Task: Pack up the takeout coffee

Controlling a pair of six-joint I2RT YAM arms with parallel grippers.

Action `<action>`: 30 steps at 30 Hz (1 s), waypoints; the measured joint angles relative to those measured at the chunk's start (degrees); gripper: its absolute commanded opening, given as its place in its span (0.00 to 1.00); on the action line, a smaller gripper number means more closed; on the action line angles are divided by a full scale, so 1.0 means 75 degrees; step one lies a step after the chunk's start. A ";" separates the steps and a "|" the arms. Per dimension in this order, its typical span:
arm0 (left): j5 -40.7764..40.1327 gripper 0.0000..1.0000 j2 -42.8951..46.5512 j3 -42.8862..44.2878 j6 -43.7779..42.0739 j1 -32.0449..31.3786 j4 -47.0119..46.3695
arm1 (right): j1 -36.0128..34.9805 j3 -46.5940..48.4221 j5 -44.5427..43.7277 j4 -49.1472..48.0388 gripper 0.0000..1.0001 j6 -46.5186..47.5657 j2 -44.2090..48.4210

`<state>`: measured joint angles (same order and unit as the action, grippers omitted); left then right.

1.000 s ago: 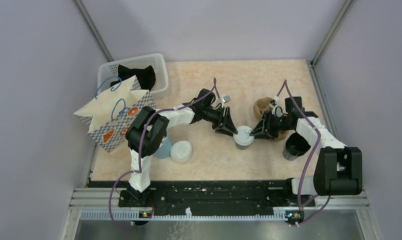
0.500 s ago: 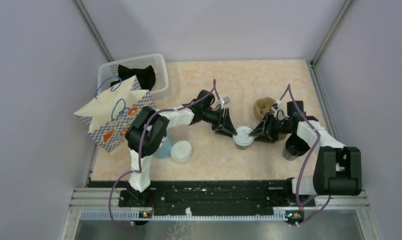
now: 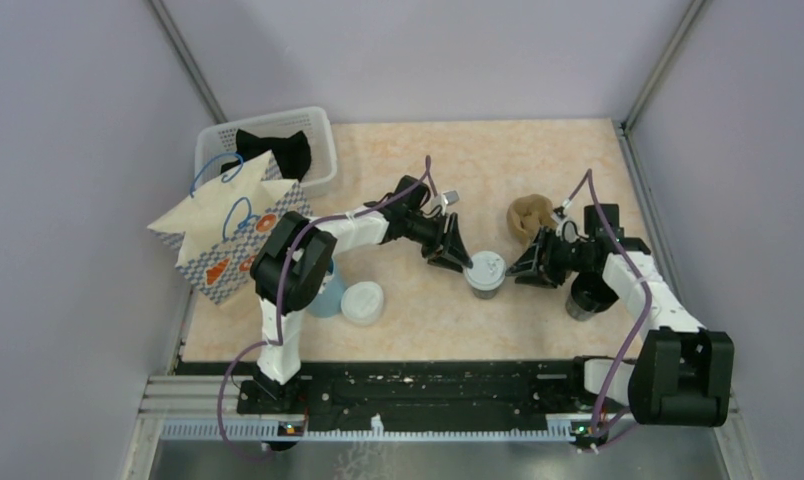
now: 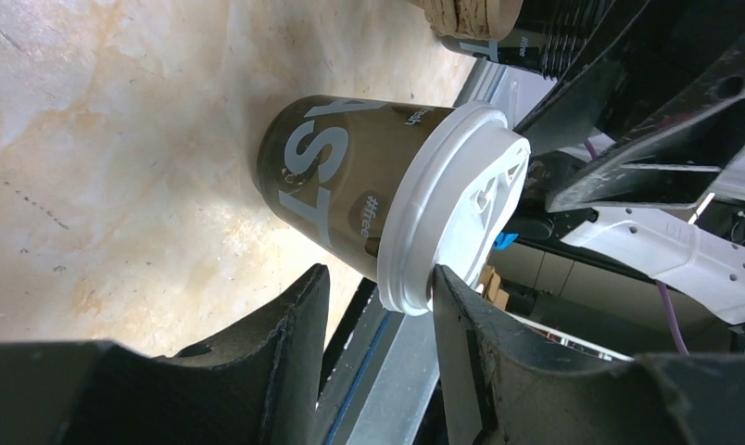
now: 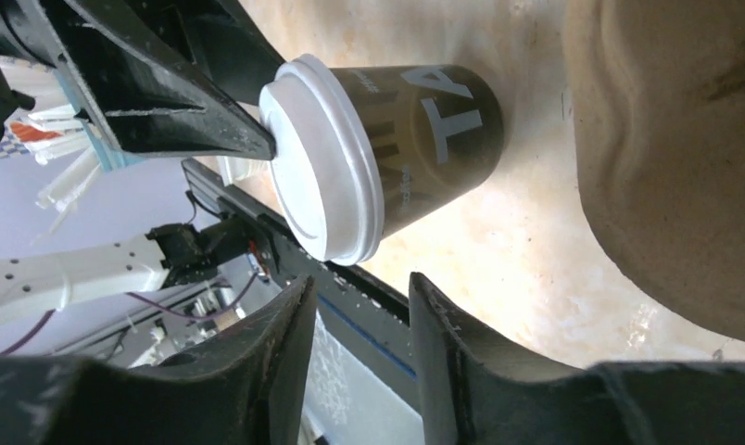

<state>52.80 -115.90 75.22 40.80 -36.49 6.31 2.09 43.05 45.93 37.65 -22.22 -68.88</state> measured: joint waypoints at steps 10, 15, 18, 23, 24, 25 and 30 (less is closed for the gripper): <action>-0.0082 0.50 -0.0035 0.0137 -0.0032 -0.0163 0.0134 | 0.0015 -0.0420 -0.0067 -0.0341 0.26 -0.0361 -0.0076; -0.0131 0.48 -0.0067 0.0213 -0.0029 -0.0224 0.0131 | 0.0038 -0.0443 -0.0134 -0.0487 0.20 -0.0420 -0.0245; -0.0125 0.47 -0.0085 0.0216 -0.0020 -0.0271 0.0102 | 0.0047 -0.0455 -0.0227 -0.0589 0.17 -0.0463 -0.0335; -0.0128 0.47 -0.0085 0.0216 -0.0009 -0.0306 0.0073 | 0.0096 -0.0627 -0.0152 -0.0868 0.13 -0.0603 -0.0361; -0.0128 0.47 -0.0085 0.0216 0.0000 -0.0315 0.0073 | 0.0114 -0.0659 -0.0108 -0.0924 0.13 -0.0664 -0.0376; -0.0128 0.47 -0.0085 0.0216 0.0000 -0.0321 0.0073 | 0.0125 -0.0691 -0.0090 -0.0976 0.13 -0.0697 -0.0376; -0.0131 0.53 -0.0085 0.0219 -0.0012 -0.0335 0.0082 | 0.0143 -0.0723 -0.0149 -0.0994 0.17 -0.0892 -0.0329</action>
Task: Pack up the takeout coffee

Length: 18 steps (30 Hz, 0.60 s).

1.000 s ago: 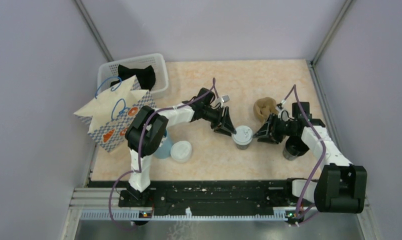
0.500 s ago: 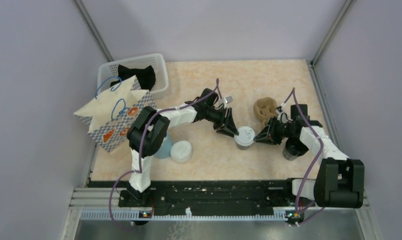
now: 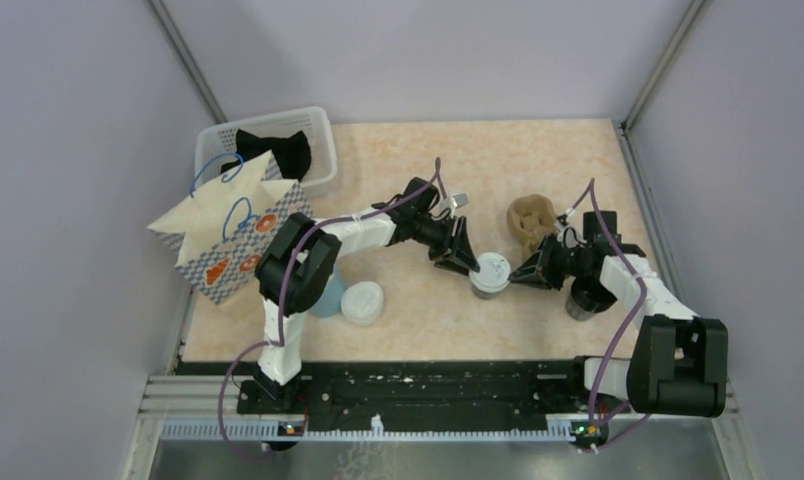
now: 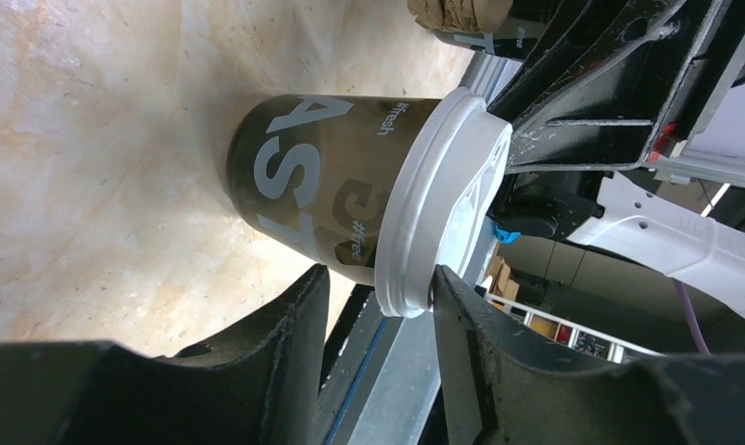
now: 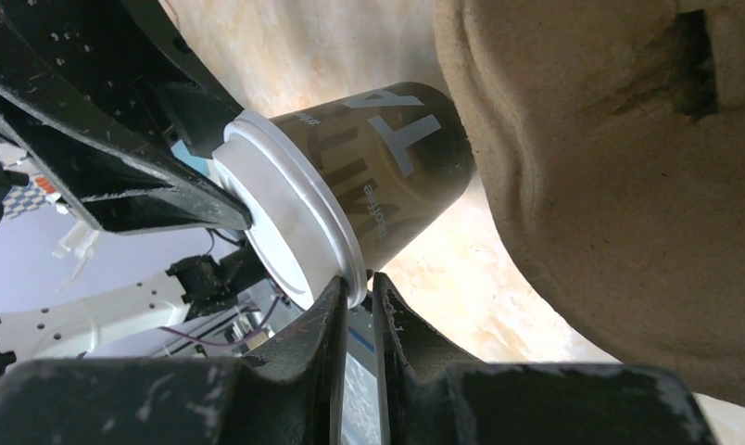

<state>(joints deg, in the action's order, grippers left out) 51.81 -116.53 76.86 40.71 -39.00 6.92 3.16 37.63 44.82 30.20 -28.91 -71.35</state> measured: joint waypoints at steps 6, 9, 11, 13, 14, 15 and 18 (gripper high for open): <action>-0.0192 0.67 -0.0111 0.0425 -0.0047 -0.0073 0.0318 | -0.0006 0.0458 -0.0562 0.0688 0.31 0.0216 0.0003; -0.0262 0.69 -0.0184 0.0720 -0.0047 -0.0111 0.0449 | -0.0006 0.0796 -0.0749 0.0994 0.35 0.0315 0.0003; -0.0265 0.72 -0.0184 0.0898 -0.0050 -0.0114 0.0522 | -0.0006 0.1055 -0.0816 0.1137 0.40 0.0373 0.0006; -0.0265 0.75 -0.0184 0.1037 -0.0052 -0.0114 0.0519 | -0.0006 0.1271 -0.0831 0.1204 0.45 0.0437 0.0006; -0.0265 0.77 -0.0184 0.1058 -0.0067 -0.0111 0.0522 | -0.0006 0.1355 -0.0819 0.1224 0.48 0.0460 0.0006; -0.0271 0.78 -0.0181 0.1067 -0.0099 -0.0102 0.0562 | -0.0006 0.1408 -0.0801 0.1233 0.50 0.0493 0.0006; -0.0391 0.80 -0.0175 0.1064 -0.0286 -0.0055 0.0857 | -0.0006 0.1445 -0.0764 0.1279 0.59 0.0574 -0.0003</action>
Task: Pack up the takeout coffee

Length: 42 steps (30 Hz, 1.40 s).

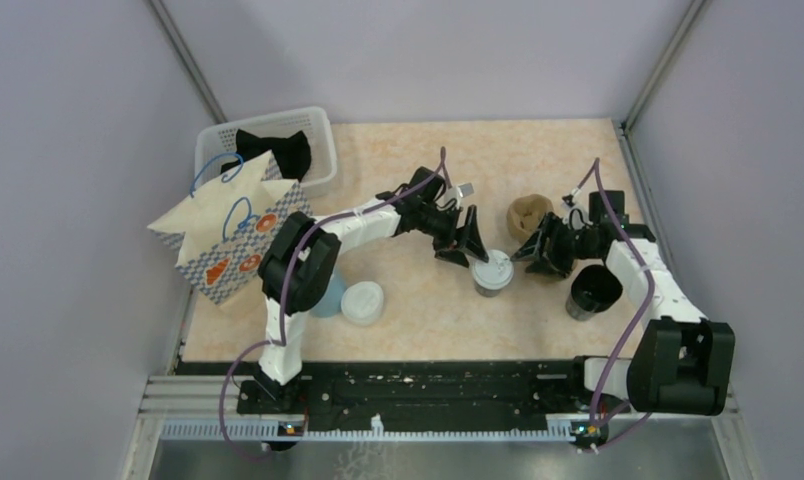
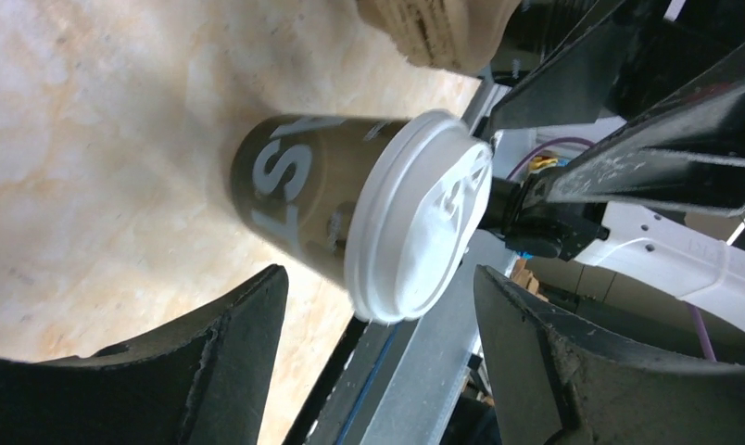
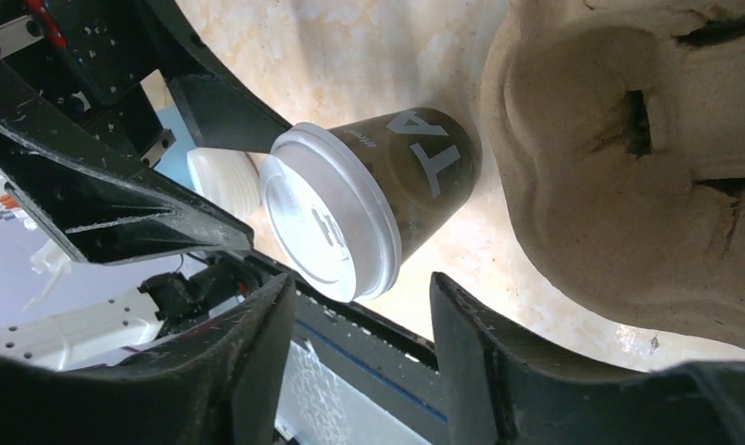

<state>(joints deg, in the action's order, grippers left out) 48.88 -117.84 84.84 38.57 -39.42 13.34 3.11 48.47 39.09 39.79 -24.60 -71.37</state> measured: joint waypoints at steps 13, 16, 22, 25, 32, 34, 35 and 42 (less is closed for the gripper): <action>0.0006 0.53 0.0892 -0.1413 0.0236 0.0393 -0.0353 | -0.0093 0.0006 0.0119 -0.0020 0.58 0.0221 -0.0632; 0.0143 0.55 0.0892 -0.1431 0.0402 0.0341 -0.0533 | -0.0192 0.0012 0.0146 -0.0128 0.56 0.0219 -0.0758; 0.0224 0.46 0.0889 -0.1431 0.0632 0.0259 -0.0857 | -0.0315 0.0015 0.0149 -0.0280 0.51 0.0207 -0.0956; 0.0221 0.43 0.0889 -0.1445 0.0676 0.0245 -0.0912 | -0.0315 0.0015 0.0152 -0.0344 0.49 0.0201 -0.0982; 0.0219 0.41 0.0752 -0.1463 0.0688 0.0245 -0.0994 | -0.0315 0.0015 0.0152 -0.0498 0.48 0.0201 -0.1067; 0.0219 0.41 0.0621 -0.1463 0.0705 0.0245 -0.0991 | -0.0315 0.0015 0.0157 -0.0510 0.48 0.0201 -0.1067; 0.0219 0.41 0.0554 -0.1463 0.0708 0.0239 -0.0988 | -0.0315 0.0015 0.0160 -0.0513 0.48 0.0204 -0.1067; 0.0242 0.44 0.0379 -0.1463 0.0752 0.0233 -0.0988 | -0.0315 0.0015 0.0172 -0.0557 0.47 0.0207 -0.1070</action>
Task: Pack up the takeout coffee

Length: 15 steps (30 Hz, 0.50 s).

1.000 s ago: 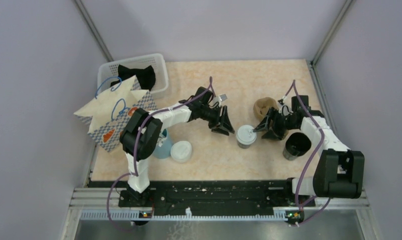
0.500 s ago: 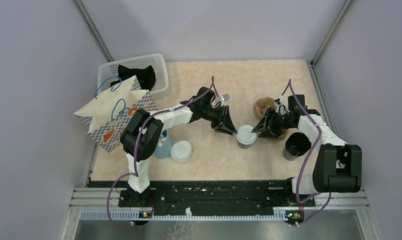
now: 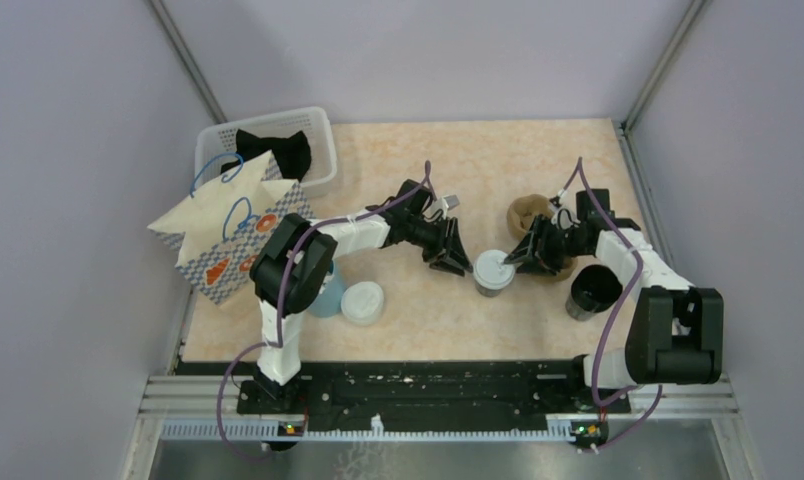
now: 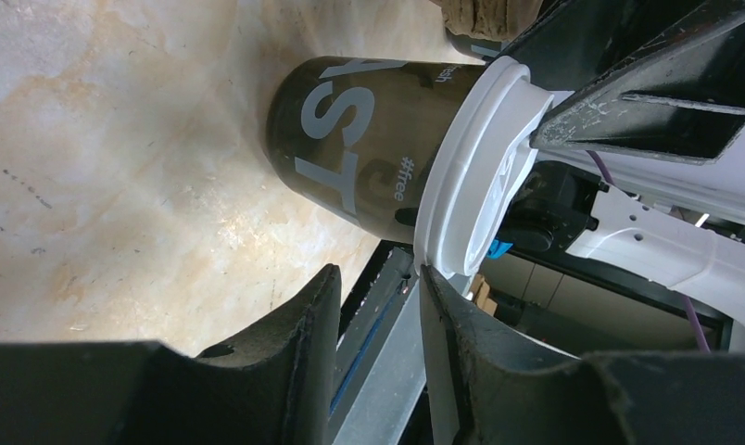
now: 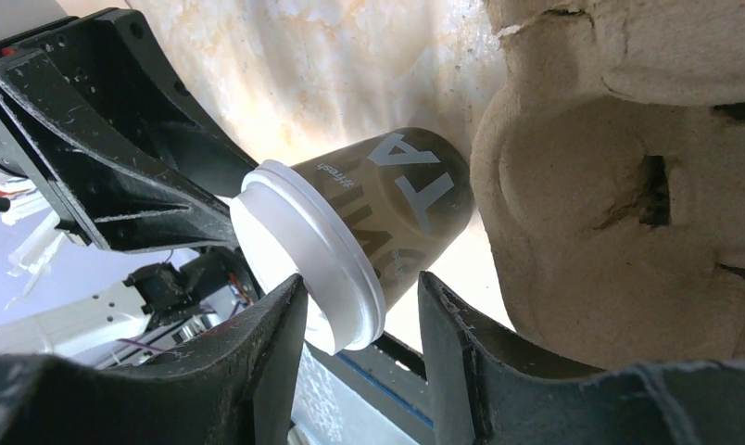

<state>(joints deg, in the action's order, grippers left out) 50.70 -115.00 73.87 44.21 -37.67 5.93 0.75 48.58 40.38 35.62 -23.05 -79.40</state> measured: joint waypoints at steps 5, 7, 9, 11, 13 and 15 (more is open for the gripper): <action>-0.0035 0.45 0.0000 0.0000 0.0000 0.0000 0.0023 | 0.0000 0.0000 0.0000 -0.0009 0.47 0.0006 -0.0003; -0.0052 0.45 0.0000 0.0000 0.0003 0.0000 0.0035 | 0.0000 0.0000 0.0003 -0.0009 0.47 0.0006 -0.0003; -0.0058 0.47 0.0000 0.0000 0.0009 0.0000 0.0035 | 0.0000 0.0000 0.0003 -0.0009 0.46 0.0009 -0.0003; -0.0073 0.47 0.0000 0.0003 0.0012 0.0000 0.0035 | 0.0000 0.0000 0.0003 -0.0009 0.46 0.0012 -0.0003; -0.0087 0.48 0.0000 0.0020 0.0020 0.0000 0.0044 | 0.0000 0.0000 0.0003 -0.0009 0.46 0.0015 -0.0006; -0.0093 0.51 0.0000 0.0035 0.0055 0.0000 0.0041 | 0.0000 0.0000 0.0003 -0.0009 0.46 0.0020 -0.0009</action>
<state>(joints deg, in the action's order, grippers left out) 50.00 -115.00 74.13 44.62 -37.67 6.24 0.75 48.58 40.40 35.55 -22.90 -79.46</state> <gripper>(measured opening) 0.475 0.466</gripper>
